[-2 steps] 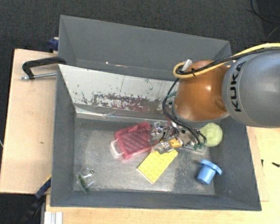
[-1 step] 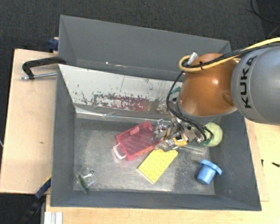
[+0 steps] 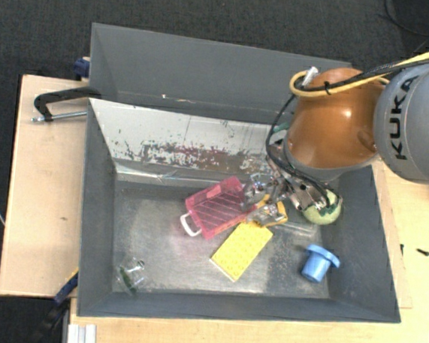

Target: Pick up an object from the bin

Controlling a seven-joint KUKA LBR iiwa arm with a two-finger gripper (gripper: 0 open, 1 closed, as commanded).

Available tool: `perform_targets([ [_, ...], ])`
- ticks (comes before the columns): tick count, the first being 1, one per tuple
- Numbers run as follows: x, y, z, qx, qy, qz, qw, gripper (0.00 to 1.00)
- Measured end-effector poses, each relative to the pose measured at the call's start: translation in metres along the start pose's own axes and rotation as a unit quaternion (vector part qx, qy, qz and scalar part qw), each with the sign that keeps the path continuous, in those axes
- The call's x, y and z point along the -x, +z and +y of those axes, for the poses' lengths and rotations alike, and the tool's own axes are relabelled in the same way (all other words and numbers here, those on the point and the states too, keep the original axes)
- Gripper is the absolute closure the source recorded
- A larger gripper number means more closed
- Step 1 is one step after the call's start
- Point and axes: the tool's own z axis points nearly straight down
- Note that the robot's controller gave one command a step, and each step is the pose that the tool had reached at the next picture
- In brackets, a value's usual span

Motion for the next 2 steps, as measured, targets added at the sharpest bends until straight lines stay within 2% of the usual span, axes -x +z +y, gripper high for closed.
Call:
perform_targets([
  [1,-0.006,-0.037,0.001,0.003,-0.03,0.0062,0.9995,1.0],
  [2,0.002,-0.099,0.026,0.002,-0.071,0.0038,0.9975,1.0],
])
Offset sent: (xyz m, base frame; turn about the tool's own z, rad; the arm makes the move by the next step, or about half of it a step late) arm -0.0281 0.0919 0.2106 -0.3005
